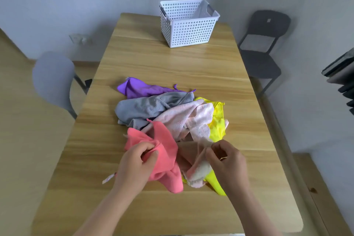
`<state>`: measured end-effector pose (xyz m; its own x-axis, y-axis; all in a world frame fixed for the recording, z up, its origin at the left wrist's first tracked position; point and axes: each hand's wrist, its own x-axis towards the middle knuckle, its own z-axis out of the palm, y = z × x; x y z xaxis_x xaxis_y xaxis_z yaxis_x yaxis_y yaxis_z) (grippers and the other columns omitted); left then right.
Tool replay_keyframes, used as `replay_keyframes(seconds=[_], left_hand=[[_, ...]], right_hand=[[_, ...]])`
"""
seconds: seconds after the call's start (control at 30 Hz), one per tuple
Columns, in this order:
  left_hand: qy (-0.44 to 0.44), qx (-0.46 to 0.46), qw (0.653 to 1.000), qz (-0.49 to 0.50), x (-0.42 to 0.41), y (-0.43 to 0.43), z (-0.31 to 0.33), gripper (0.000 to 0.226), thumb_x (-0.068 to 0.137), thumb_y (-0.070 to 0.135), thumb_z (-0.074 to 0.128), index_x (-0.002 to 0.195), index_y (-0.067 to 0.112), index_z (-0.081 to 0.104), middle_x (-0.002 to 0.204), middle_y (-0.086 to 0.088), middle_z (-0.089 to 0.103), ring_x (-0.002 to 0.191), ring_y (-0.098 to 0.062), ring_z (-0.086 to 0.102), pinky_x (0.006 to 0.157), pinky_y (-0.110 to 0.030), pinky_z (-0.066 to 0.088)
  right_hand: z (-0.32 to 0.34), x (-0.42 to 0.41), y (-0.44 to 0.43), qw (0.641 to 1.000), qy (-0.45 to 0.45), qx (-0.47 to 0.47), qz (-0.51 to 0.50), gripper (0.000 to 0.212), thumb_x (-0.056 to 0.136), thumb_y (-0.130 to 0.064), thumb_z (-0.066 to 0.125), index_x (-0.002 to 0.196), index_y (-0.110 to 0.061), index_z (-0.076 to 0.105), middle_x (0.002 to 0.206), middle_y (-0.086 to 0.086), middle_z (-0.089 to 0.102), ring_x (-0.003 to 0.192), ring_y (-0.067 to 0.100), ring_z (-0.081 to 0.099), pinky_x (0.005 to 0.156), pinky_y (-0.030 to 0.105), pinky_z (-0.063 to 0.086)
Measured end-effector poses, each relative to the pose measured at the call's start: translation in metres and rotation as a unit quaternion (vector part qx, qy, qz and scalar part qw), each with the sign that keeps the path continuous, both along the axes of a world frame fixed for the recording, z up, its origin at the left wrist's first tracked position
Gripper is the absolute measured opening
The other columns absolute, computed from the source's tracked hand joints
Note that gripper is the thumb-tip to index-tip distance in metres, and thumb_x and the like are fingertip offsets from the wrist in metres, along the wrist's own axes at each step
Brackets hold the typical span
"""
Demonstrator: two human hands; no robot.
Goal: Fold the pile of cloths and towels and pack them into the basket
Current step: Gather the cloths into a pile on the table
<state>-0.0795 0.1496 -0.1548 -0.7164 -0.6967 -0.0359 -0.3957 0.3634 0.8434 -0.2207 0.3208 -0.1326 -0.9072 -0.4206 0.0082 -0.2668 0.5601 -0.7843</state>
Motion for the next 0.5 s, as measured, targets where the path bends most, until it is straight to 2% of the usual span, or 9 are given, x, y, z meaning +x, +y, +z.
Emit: replay_keyframes(seconds=[0.13,0.2,0.3,0.4,0.5], left_hand=[[-0.015,-0.004,1.000,0.013,-0.005,0.004,-0.035,0.012,0.083,0.014,0.068,0.088,0.024,0.069,0.086,0.025,0.065,0.087,0.013,0.057,0.068,-0.002,0.039],[-0.005,-0.008,1.000,0.008,-0.008,0.004,-0.054,0.014,0.083,0.014,0.068,0.085,0.028,0.067,0.084,0.022,0.067,0.084,0.008,0.059,0.067,-0.005,0.040],[0.021,-0.023,0.999,0.014,-0.017,0.000,-0.087,0.010,0.083,0.016,0.069,0.085,0.026,0.067,0.084,0.021,0.067,0.085,0.009,0.058,0.069,-0.003,0.038],[0.056,-0.046,0.997,0.012,-0.023,0.001,-0.120,0.006,0.083,0.024,0.070,0.087,0.026,0.067,0.087,0.023,0.067,0.089,0.010,0.058,0.071,-0.002,0.038],[0.105,-0.072,0.992,0.015,-0.021,0.004,-0.142,0.009,0.083,0.030,0.067,0.091,0.026,0.066,0.091,0.020,0.067,0.090,0.008,0.059,0.073,-0.002,0.038]], right_hand=[[-0.039,-0.004,-0.001,0.999,0.034,0.018,0.023,0.019,0.074,-0.012,0.071,0.064,-0.020,0.057,0.075,-0.005,0.055,0.070,0.016,0.056,0.061,0.029,0.045],[-0.059,-0.008,-0.002,0.997,0.063,0.011,0.036,0.021,0.073,-0.009,0.073,0.065,-0.020,0.057,0.078,-0.006,0.054,0.073,0.016,0.055,0.064,0.025,0.044],[-0.090,-0.012,-0.007,0.995,0.083,0.000,0.048,0.019,0.074,-0.012,0.073,0.066,-0.020,0.058,0.083,-0.007,0.054,0.076,0.014,0.056,0.066,0.015,0.040],[-0.122,-0.010,-0.009,0.990,0.120,-0.038,0.065,0.014,0.075,-0.022,0.069,0.067,-0.021,0.057,0.086,-0.010,0.054,0.078,0.013,0.056,0.068,0.018,0.043],[-0.142,-0.005,-0.005,0.981,0.160,-0.081,0.077,0.009,0.075,-0.027,0.065,0.071,-0.024,0.058,0.088,-0.011,0.054,0.080,0.009,0.057,0.071,0.015,0.042]])
